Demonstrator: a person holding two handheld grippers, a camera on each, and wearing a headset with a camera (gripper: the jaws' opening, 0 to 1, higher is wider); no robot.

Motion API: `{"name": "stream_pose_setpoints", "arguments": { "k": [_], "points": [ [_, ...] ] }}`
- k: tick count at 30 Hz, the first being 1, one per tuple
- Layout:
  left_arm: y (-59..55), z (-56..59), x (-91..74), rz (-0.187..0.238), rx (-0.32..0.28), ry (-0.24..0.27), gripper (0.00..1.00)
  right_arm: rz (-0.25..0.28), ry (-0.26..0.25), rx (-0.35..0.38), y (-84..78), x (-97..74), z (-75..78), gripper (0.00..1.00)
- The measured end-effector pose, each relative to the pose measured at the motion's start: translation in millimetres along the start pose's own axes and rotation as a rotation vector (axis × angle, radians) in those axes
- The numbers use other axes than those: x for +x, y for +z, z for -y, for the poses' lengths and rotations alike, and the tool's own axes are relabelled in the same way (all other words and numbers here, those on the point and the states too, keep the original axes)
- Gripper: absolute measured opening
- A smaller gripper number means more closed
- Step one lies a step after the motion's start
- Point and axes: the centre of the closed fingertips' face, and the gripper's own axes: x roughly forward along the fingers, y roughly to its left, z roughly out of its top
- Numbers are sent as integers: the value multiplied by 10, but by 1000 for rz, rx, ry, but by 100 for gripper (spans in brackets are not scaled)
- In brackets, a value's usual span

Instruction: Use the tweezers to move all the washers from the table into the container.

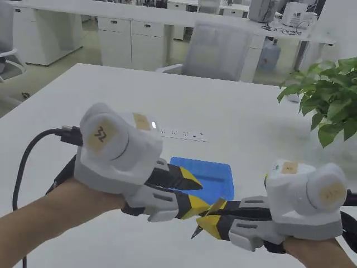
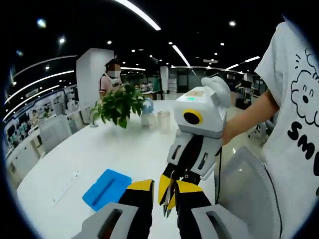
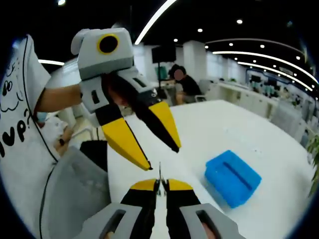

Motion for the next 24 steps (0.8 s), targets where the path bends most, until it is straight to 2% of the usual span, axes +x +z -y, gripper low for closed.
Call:
{"name": "stream_pose_setpoints", "arguments": {
  "k": [1, 3, 4, 9, 11, 14, 19, 20, 24],
  "points": [
    [40, 63, 24, 11, 1, -41, 12, 1, 5, 0, 2, -2, -10, 3],
    [24, 113, 60, -6, 12, -85, 10, 0, 19, -1, 2, -4, -38, 3],
    [4, 128, 72, -21, 23, -100, 10, -1, 23, -3, 3, -4, -48, 3],
    [15, 185, 104, -35, 40, -163, 5, -9, 41, -17, -1, -9, -91, 3],
    [-24, 184, 100, -71, 84, -171, 5, -17, 47, -21, -13, -10, -100, 3],
    [-16, 199, 92, -73, 95, -182, 0, -20, 50, -26, -19, -10, -102, 3],
    [-53, 282, 115, -95, 133, -210, 0, -45, 66, -45, -68, 2, -126, 3],
    [-68, 298, 122, -102, 163, -220, 0, -52, 68, -48, -84, 6, -127, 3],
    [-132, 286, 167, -117, 229, -200, 0, -100, 58, -87, -177, 16, -67, 3]
  ]
}}
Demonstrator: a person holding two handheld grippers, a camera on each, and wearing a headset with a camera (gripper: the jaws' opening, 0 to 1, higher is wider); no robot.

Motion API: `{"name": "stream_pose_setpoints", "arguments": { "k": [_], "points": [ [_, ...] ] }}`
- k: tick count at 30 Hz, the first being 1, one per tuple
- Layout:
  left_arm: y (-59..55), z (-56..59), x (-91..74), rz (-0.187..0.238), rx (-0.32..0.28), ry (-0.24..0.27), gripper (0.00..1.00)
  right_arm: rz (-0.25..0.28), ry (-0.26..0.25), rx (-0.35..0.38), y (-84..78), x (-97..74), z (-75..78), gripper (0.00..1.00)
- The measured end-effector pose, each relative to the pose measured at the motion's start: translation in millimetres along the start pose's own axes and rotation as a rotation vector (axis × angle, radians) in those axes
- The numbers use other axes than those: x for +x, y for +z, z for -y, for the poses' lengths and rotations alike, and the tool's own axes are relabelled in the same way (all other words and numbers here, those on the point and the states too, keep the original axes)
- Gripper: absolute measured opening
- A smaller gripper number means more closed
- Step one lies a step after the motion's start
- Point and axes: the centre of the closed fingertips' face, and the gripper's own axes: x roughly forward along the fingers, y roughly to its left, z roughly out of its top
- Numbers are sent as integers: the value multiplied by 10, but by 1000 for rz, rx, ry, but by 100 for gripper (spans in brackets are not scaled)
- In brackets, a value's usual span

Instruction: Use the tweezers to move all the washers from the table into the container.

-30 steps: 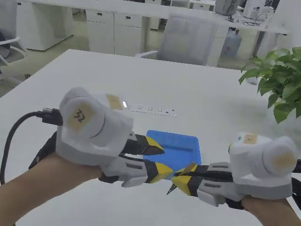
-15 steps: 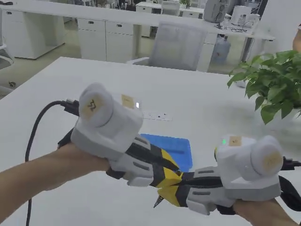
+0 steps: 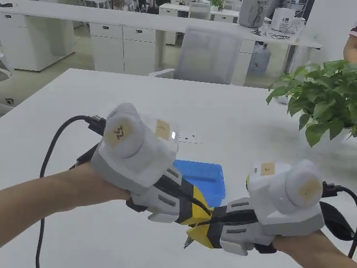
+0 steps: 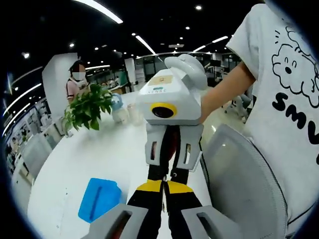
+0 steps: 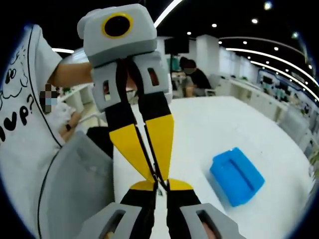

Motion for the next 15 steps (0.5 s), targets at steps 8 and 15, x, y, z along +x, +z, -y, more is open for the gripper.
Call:
{"name": "stream_pose_setpoints", "arguments": {
  "k": [8, 15],
  "points": [
    [-180, -49, 82, -23, 37, 33, 0, -87, -23, -50, -195, 62, 147, 4],
    [-461, -85, 223, -65, 89, 96, 0, -197, -21, -109, -442, 190, 251, 4]
  ]
}}
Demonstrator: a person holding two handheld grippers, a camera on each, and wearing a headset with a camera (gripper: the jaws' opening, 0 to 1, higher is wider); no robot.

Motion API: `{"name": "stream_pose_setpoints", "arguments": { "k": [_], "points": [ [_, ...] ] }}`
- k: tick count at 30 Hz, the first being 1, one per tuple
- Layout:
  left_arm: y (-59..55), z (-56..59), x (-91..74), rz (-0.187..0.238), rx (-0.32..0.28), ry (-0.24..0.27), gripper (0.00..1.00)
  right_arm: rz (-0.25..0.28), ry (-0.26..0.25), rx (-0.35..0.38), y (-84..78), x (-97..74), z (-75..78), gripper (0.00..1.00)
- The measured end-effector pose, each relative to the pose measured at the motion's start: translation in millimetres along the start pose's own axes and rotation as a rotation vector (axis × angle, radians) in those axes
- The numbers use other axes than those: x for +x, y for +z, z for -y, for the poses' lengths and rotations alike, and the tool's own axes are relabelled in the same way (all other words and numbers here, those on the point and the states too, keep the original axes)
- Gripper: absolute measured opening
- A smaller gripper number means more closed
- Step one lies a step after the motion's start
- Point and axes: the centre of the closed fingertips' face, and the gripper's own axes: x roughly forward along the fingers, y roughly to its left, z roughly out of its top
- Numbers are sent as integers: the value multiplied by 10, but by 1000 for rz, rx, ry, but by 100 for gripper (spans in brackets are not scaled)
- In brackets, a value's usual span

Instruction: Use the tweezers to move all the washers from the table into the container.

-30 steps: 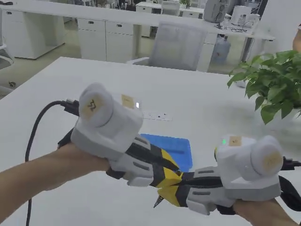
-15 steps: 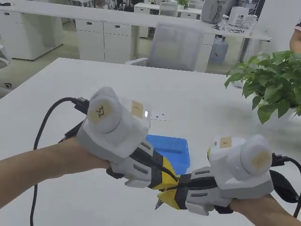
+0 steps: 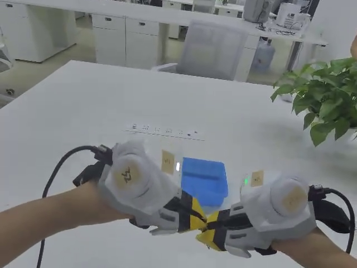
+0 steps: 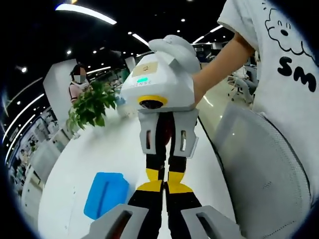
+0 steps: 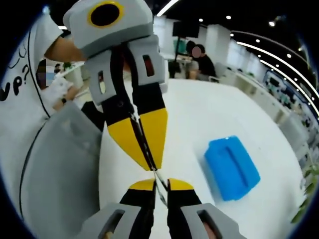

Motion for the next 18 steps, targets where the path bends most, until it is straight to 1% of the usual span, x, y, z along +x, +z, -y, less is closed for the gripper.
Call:
{"name": "stream_pose_setpoints", "arguments": {
  "k": [1, 2, 3, 4, 5, 7, 8, 9, 10, 12, 13, 14, 17, 18],
  "points": [
    [-39, -10, 25, -4, 7, 17, 0, -5, -6, 3, -20, 30, 25, 4],
    [-75, -3, 53, -3, 4, 25, 0, -26, 4, 14, -70, 73, 38, 4],
    [-133, 7, 96, -7, -2, 26, 0, -42, 17, 16, -103, 106, 34, 4],
    [-171, 0, 119, -11, -8, 31, 0, -51, 17, 11, -126, 141, 42, 4],
    [-222, -6, 152, -16, -16, 31, 0, -69, 21, -14, -164, 190, 39, 4],
    [-318, 5, 196, -38, -17, 16, 0, -97, 36, -28, -219, 277, 23, 4],
    [-355, 8, 213, -45, -15, 12, 0, -107, 38, -39, -237, 310, 24, 4],
    [-416, 11, 236, -58, -8, 5, 0, -121, 40, -56, -265, 361, 31, 4],
    [-455, 7, 250, -64, -5, 0, 0, -132, 44, -58, -280, 395, 36, 4],
    [-553, -22, 283, -76, -12, -10, 0, -158, 40, -73, -309, 449, 61, 4],
    [-594, -36, 292, -82, -16, -15, 0, -168, 38, -82, -322, 501, 77, 4],
    [-651, -51, 303, -91, -24, -24, 0, -174, 41, -87, -331, 528, 80, 3],
    [-776, -72, 335, -112, -22, -32, 0, -191, 36, -87, -374, 599, 135, 3],
    [-841, -81, 355, -127, -20, -35, 0, -195, 35, -83, -386, 617, 147, 3]
  ]
}}
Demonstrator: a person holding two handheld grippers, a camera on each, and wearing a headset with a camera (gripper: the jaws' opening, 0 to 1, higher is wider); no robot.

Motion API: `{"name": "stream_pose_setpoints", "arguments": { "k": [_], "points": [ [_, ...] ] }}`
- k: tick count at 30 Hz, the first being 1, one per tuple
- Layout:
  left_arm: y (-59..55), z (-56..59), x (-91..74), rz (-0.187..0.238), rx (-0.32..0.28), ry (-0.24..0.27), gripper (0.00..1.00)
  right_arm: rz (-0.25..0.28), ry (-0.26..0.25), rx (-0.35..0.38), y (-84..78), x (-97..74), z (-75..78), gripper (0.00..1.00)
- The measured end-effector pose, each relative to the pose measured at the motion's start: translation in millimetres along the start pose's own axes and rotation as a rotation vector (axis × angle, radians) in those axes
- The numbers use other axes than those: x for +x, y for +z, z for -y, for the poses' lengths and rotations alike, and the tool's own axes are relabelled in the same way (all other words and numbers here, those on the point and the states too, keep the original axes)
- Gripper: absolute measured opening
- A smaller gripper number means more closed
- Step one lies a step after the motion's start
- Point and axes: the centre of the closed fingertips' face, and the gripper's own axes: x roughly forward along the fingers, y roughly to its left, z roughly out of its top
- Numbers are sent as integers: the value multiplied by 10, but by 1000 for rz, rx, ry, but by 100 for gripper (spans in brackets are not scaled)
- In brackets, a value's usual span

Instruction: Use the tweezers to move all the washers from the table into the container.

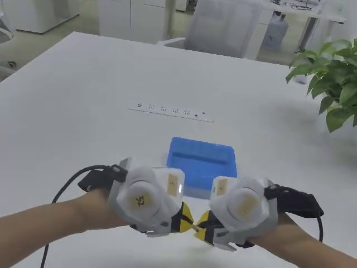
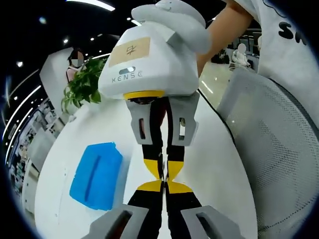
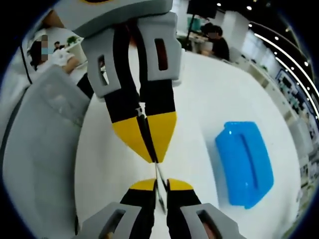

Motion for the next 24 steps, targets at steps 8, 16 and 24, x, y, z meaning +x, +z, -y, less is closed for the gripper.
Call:
{"name": "stream_pose_setpoints", "arguments": {
  "k": [8, 16, 24],
  "points": [
    [-304, -17, 162, -69, -13, -42, 0, -43, 7, -4, -70, 217, 31, 3],
    [-527, 18, 332, -140, -34, -72, 0, -66, 5, -24, -146, 337, 24, 3],
    [-580, 12, 391, -157, -105, -80, 0, -39, -13, 37, -122, 330, 57, 6]
  ]
}}
